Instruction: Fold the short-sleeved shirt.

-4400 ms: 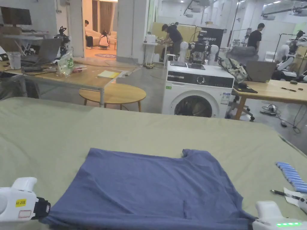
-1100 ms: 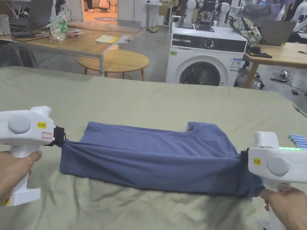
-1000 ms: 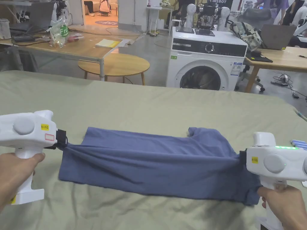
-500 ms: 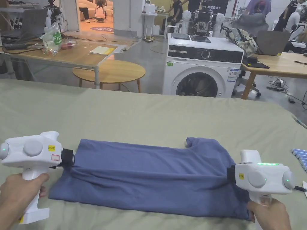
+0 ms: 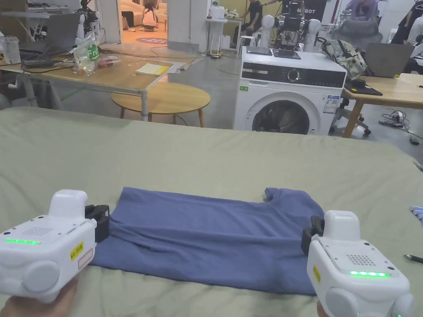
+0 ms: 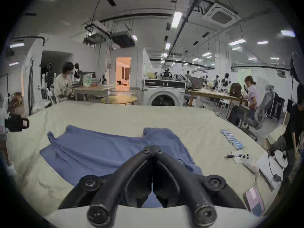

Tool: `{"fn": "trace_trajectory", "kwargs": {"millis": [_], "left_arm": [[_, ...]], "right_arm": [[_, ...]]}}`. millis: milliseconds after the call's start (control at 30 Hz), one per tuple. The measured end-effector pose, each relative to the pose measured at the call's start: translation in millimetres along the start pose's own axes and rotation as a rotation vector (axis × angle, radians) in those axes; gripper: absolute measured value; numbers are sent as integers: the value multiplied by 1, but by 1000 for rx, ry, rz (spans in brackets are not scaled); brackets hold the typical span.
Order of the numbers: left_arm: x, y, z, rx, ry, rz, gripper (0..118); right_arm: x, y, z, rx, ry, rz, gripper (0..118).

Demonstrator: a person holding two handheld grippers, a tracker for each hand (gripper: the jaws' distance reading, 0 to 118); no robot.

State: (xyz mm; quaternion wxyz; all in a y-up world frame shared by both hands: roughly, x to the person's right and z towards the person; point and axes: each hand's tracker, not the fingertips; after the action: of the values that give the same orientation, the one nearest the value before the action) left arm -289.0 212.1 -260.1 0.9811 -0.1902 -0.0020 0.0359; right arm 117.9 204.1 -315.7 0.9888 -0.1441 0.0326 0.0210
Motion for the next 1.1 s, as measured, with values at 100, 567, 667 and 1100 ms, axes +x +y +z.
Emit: {"fn": "trace_trajectory", "kwargs": {"millis": [100, 567, 667, 1100], "left_arm": [[-12, -9, 5, -28, 27, 7, 0], [-94, 10, -119, -649, -31, 227, 59], [-96, -6, -148, -804, 7, 196, 68], [-56, -11, -121, -772, 43, -3, 0]], "right_arm": [[-7, -1, 10, -5, -1, -8, 0], [17, -19, -1, -126, 22, -21, 0], [20, -21, 0, -152, 18, -13, 0], [60, -24, -16, -243, -42, -22, 0]]}}
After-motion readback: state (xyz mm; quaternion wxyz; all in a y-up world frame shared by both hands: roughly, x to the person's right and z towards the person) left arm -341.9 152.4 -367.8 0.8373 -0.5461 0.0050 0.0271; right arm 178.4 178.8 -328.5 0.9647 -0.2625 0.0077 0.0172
